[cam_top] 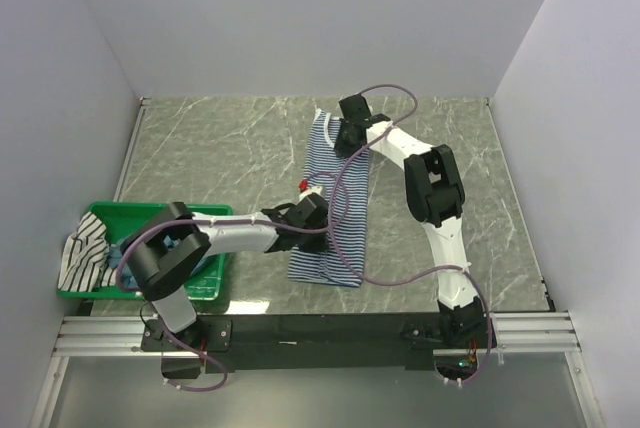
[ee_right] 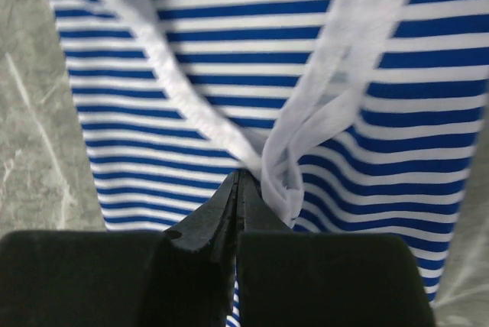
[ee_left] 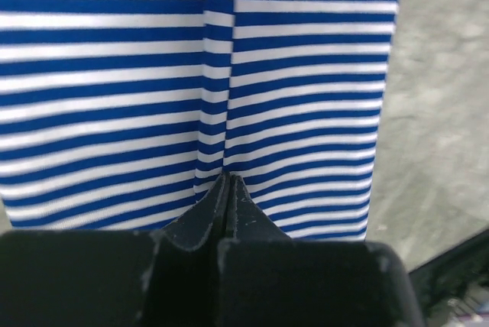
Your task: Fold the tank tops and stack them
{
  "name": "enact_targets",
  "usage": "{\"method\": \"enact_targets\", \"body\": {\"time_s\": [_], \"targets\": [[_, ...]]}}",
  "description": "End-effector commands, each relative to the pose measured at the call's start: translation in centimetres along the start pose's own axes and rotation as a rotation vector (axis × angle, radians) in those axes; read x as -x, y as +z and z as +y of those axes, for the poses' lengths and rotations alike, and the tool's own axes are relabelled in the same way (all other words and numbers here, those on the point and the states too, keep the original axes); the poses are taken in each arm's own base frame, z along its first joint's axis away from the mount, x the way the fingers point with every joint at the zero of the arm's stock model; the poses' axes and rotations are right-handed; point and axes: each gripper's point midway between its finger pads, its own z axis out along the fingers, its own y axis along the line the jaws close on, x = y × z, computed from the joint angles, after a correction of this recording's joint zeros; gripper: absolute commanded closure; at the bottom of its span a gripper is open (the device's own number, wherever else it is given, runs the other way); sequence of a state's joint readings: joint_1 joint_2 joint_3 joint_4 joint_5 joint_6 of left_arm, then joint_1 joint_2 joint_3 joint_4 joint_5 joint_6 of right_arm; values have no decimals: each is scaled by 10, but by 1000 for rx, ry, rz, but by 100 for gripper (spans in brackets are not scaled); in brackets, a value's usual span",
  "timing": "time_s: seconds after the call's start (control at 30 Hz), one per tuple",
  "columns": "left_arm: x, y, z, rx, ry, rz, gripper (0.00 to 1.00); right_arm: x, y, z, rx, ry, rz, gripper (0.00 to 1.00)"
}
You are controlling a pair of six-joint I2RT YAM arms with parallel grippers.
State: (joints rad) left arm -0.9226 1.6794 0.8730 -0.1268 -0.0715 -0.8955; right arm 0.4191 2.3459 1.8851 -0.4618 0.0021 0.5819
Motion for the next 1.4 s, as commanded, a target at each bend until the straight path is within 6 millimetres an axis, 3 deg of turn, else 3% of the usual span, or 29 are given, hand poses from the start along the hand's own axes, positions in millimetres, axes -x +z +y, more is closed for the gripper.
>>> {"method": "enact_targets", "body": {"time_s": [0.0, 0.07, 0.13, 0.2, 0.3, 0.43, 0.53, 0.63, 0.73, 0.77, 0.93, 1.13, 1.37], "targets": [[-37, 16, 0, 11, 0, 114, 99, 28, -1, -25, -35, 18, -28, 100], [-28, 22, -15, -23, -16, 95, 99, 34, 1, -33, -42, 25, -22, 100], [-23, 30, -31, -53, -15, 104, 99, 53, 1, -43, -45, 39, -50, 100], [-22, 39, -35, -43, -14, 113, 100, 67, -4, -39, 11, 36, -61, 96], [-14, 42, -43, -46, -16, 106, 99, 88, -18, -21, 108, 4, -112, 81], [-9, 40, -46, -45, -20, 93, 100, 126, -67, 14, 228, -32, -226, 60], [-8, 39, -48, -41, -31, 100, 99, 146, -103, 14, 201, -18, -304, 57], [-8, 37, -50, -59, -45, 96, 99, 142, -124, 5, 163, 7, -324, 60], [-7, 34, -49, -58, -44, 90, 99, 123, -118, -11, 115, 31, -292, 73], [-6, 32, -50, -59, -42, 89, 99, 109, -109, -20, 91, 35, -257, 77], [-3, 23, -53, -77, -38, 83, 99, 76, -83, -33, 56, 53, -188, 94], [-7, 19, -50, -75, -40, 89, 99, 57, -56, -41, 10, 55, -138, 100], [-6, 16, -50, -76, -40, 85, 99, 45, -36, -41, 1, 60, -100, 100]]}}
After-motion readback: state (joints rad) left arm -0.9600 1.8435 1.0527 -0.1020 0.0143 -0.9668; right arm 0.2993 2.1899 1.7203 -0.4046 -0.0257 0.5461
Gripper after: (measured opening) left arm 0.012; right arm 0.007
